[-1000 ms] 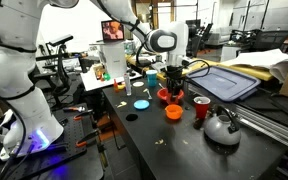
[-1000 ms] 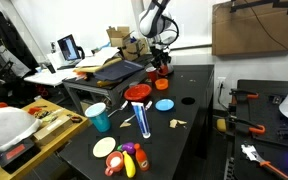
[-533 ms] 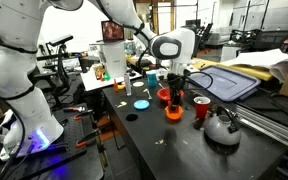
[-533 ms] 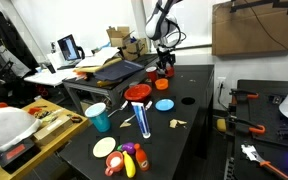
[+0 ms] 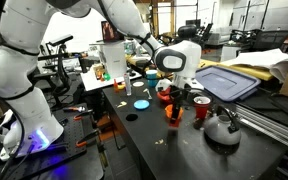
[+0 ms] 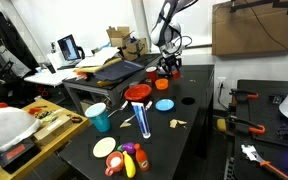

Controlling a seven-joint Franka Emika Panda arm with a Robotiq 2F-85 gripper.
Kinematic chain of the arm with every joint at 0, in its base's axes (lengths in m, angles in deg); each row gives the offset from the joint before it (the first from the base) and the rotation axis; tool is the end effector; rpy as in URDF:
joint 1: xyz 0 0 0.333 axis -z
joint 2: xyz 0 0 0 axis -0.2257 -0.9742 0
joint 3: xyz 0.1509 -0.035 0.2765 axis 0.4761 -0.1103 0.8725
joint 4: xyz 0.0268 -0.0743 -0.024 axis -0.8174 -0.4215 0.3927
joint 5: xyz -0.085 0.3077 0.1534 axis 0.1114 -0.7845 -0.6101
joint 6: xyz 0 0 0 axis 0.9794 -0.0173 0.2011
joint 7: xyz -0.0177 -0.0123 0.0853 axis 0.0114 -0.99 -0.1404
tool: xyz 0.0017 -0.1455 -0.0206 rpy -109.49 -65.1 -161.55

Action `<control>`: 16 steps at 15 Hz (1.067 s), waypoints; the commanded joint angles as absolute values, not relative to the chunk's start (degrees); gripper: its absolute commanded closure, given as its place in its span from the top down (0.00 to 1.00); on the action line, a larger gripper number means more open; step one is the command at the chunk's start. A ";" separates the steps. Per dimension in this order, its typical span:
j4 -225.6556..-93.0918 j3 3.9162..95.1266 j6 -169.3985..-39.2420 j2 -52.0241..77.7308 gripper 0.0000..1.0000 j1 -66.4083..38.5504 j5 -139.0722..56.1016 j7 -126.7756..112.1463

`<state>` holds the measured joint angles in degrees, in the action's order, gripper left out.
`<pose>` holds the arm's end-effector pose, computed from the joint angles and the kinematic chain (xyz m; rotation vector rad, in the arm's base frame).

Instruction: Move the orange block to the right

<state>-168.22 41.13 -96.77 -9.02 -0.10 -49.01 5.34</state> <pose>0.5499 -0.2484 0.1669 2.8395 -1.1441 -0.3182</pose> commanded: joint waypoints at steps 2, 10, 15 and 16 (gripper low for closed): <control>-165.43 40.16 -97.10 -11.66 0.26 0.67 -51.90 9.23; -166.37 40.56 -103.33 -12.43 0.26 2.48 -57.58 9.06; -168.40 39.45 -105.74 -10.68 0.90 1.25 -56.49 9.83; -169.38 39.34 -106.47 -9.49 0.97 0.74 -56.17 9.74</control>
